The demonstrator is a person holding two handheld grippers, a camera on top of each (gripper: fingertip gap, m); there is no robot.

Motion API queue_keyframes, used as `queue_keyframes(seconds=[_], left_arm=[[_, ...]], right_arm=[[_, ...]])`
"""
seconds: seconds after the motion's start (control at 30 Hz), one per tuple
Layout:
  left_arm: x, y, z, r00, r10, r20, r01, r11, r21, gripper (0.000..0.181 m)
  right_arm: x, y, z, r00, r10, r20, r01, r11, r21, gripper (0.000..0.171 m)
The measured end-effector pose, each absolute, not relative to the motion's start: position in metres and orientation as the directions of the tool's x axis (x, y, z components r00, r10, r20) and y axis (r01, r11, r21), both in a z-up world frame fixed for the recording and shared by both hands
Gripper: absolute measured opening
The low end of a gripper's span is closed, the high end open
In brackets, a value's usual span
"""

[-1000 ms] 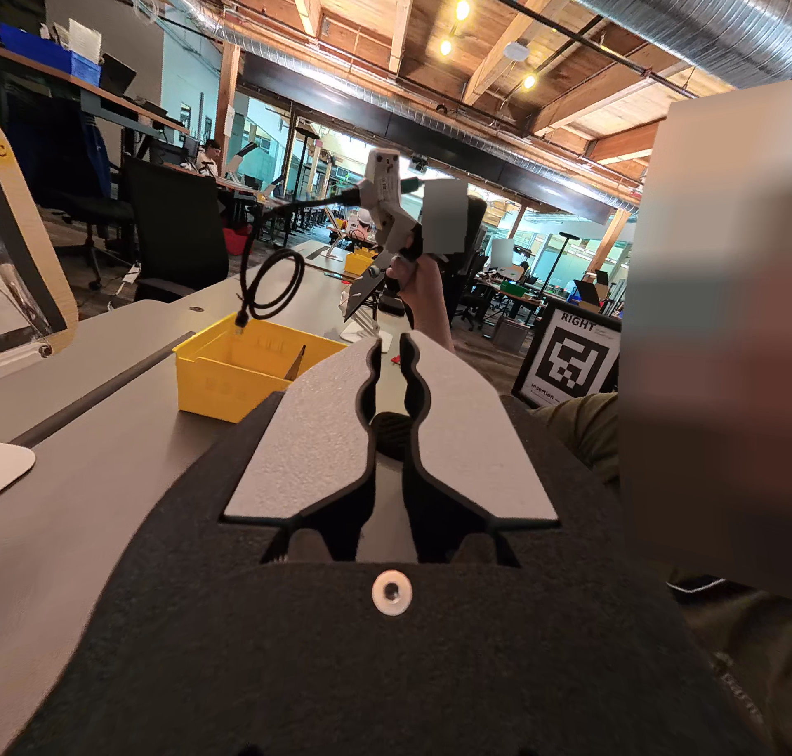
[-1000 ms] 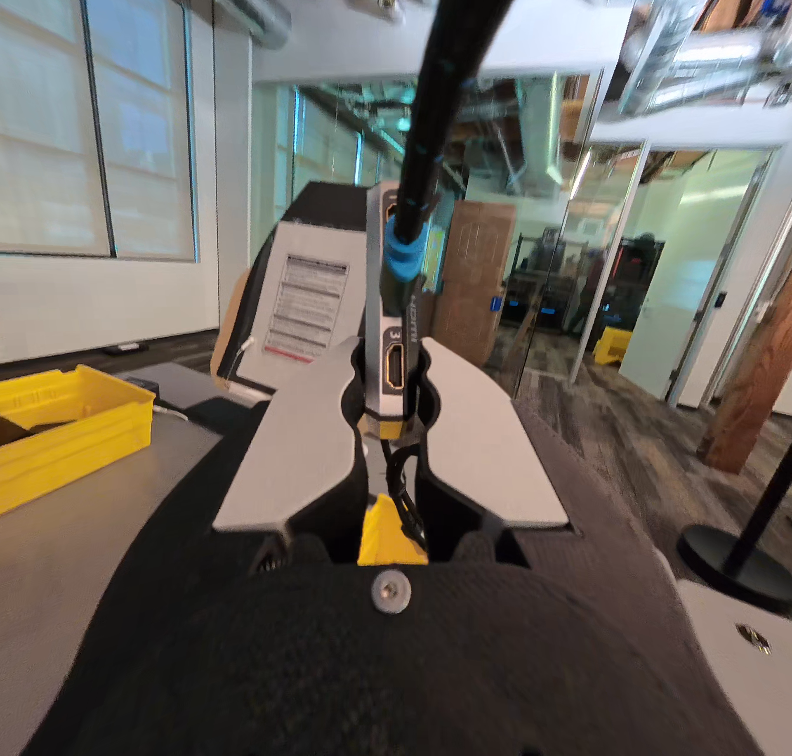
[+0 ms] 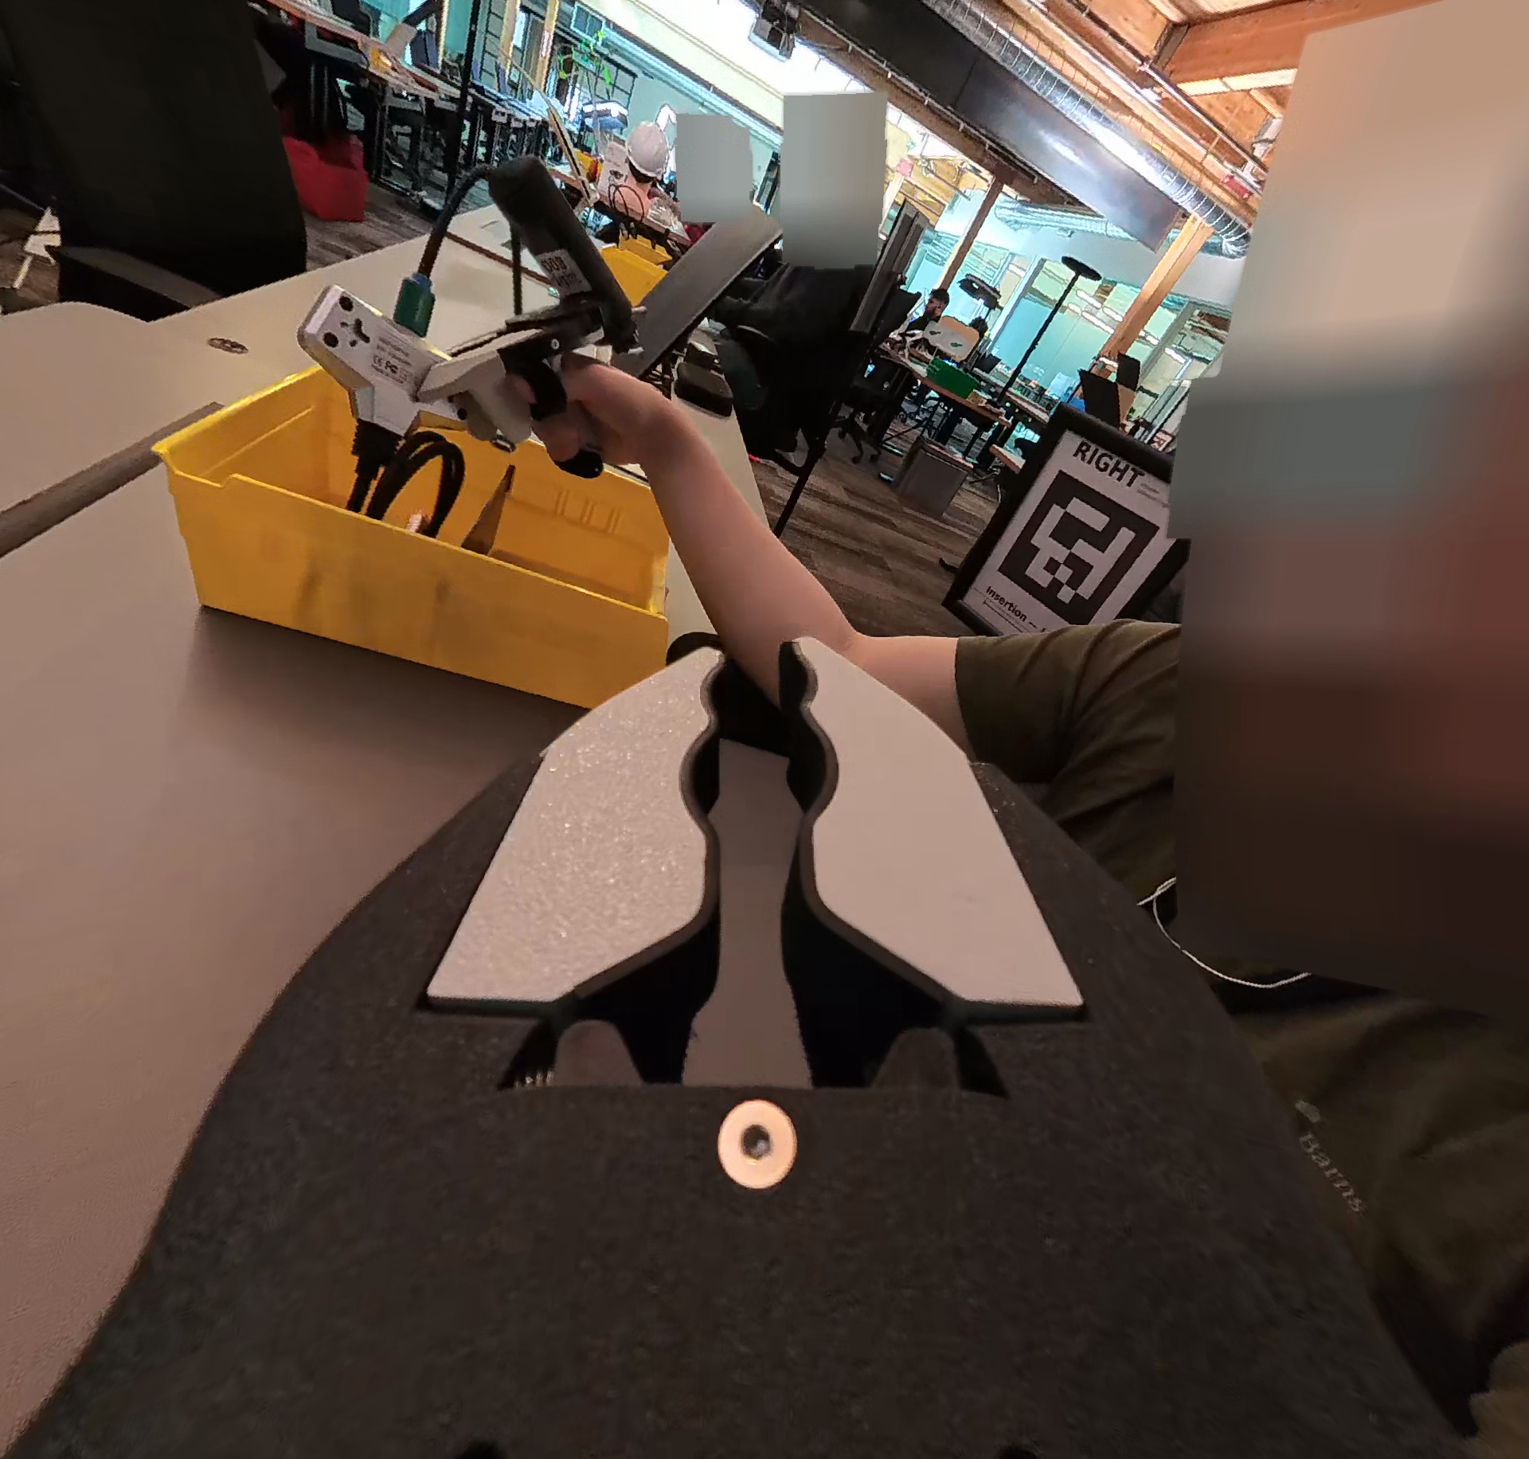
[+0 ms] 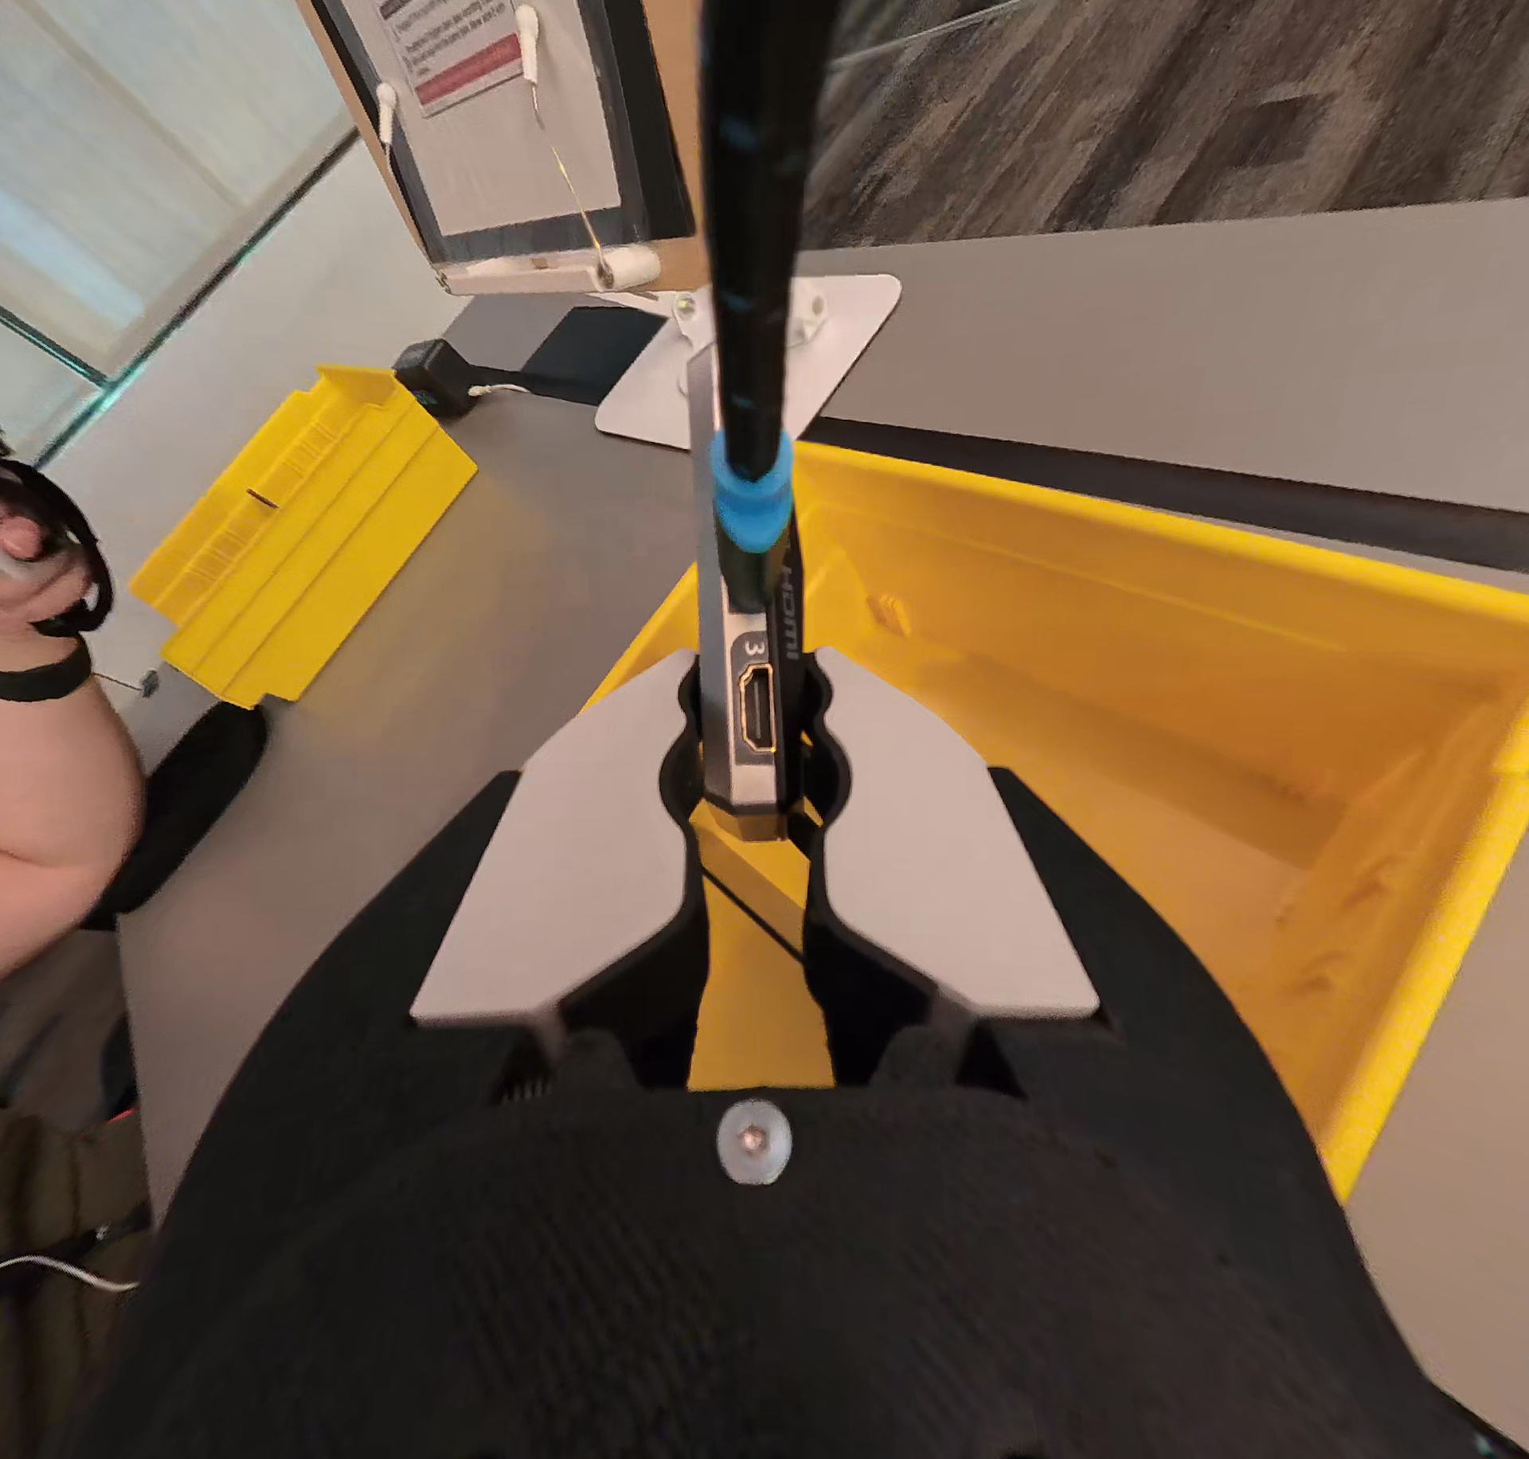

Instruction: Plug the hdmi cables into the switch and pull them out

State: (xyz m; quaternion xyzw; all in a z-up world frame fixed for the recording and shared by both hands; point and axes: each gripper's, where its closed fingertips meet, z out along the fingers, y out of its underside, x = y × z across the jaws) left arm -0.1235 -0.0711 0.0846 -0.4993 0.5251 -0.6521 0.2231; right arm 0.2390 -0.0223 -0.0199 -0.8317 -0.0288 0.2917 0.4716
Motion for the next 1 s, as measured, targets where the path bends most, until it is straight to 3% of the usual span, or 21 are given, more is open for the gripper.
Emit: queue_keyframes(seconds=[0.03,0.23,0.43,0.67,1.0], left_arm=[[-0.123,-0.072,0.083,-0.403,-0.813,0.420,-0.239,-0.349,-0.906,0.011],[-0.120,-0.076,0.079,-0.407,-0.809,0.423,-0.259,-0.342,-0.903,0.011],[-0.119,-0.078,0.077,-0.411,-0.809,0.421,-0.273,-0.332,-0.903,0.011],[-0.118,-0.081,0.075,-0.412,-0.806,0.425,-0.287,-0.328,-0.900,0.012],[-0.116,-0.083,0.072,-0.412,-0.803,0.430,-0.303,-0.325,-0.896,0.012]], right_arm=[[0.239,-0.023,-0.021,0.821,0.325,-0.469,-0.234,-0.557,-0.797,0.022],[0.252,-0.013,-0.023,0.807,0.290,-0.515,-0.338,-0.488,-0.805,0.021],[0.246,-0.017,-0.023,0.877,0.354,-0.325,-0.146,-0.448,-0.882,0.023],[0.250,-0.013,-0.026,0.865,0.317,-0.389,-0.217,-0.461,-0.860,0.023],[0.247,-0.023,-0.029,0.869,0.340,-0.358,-0.159,-0.493,-0.855,0.024]])
